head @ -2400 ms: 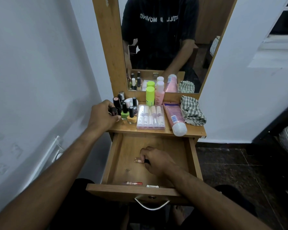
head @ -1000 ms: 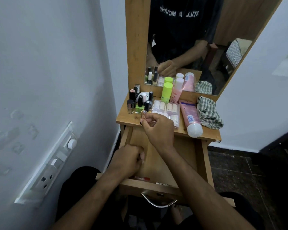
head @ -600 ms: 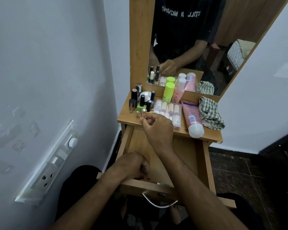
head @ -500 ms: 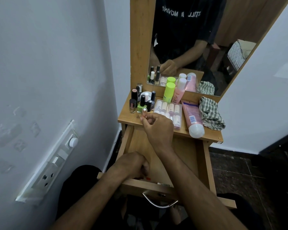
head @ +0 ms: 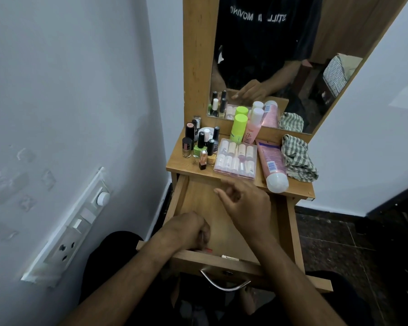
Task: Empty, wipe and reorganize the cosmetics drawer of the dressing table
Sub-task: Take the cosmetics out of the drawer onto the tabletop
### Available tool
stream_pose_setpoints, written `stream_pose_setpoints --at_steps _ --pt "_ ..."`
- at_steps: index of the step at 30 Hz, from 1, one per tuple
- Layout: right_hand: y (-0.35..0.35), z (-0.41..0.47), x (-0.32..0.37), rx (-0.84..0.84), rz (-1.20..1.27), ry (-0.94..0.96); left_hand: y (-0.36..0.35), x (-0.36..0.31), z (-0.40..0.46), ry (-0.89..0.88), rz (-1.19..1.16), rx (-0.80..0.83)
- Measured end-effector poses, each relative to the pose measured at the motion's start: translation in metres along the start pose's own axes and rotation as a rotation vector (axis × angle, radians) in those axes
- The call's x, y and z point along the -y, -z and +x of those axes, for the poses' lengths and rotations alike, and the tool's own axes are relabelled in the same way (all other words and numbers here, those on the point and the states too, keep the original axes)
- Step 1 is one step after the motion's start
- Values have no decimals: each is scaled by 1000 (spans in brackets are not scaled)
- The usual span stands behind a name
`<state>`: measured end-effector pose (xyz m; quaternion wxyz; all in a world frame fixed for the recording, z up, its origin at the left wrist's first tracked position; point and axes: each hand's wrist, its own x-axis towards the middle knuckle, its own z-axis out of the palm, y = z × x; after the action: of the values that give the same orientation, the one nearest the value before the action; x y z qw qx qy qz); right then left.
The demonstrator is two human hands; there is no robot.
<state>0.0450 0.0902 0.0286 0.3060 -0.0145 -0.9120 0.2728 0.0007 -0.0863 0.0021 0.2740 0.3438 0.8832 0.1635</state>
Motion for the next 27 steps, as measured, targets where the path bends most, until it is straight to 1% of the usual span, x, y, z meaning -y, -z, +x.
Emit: stream_pose_setpoints --at_steps 2,4,5,6,8,9,10,11,15,18,21,24,27 --pt "10 -13 -15 39 22 -1 -2 2 3 -24 79 15" --pt "17 -20 -22 60 52 -32 -5 3 4 -59 227 -45" --pt "20 -21 -24 61 66 -44 -9 5 6 -41 232 -78" --pt "21 -22 -25 60 80 -52 -11 4 7 -28 223 -61" --pt "20 -24 -25 70 112 -66 -12 2 8 -67 273 -46" --pt "20 -26 -26 76 129 -75 -11 -1 8 -54 237 -20" --pt "19 -27 -26 80 143 -88 -7 -5 6 -35 193 -45" --pt "19 -28 -27 77 155 -103 -4 -5 3 -66 163 -89" --pt "18 -29 -31 35 197 -143 7 -3 -8 -136 -158 -357" --pt "19 -29 -32 36 207 -159 20 -5 -15 -83 -454 -530" --pt "19 -29 -31 61 220 -159 39 0 -20 -63 -685 -678" --pt "17 -29 -31 69 225 -158 60 3 -22 -48 -799 -815" --pt "17 -30 -33 75 227 -163 77 3 -17 -58 -792 -924"
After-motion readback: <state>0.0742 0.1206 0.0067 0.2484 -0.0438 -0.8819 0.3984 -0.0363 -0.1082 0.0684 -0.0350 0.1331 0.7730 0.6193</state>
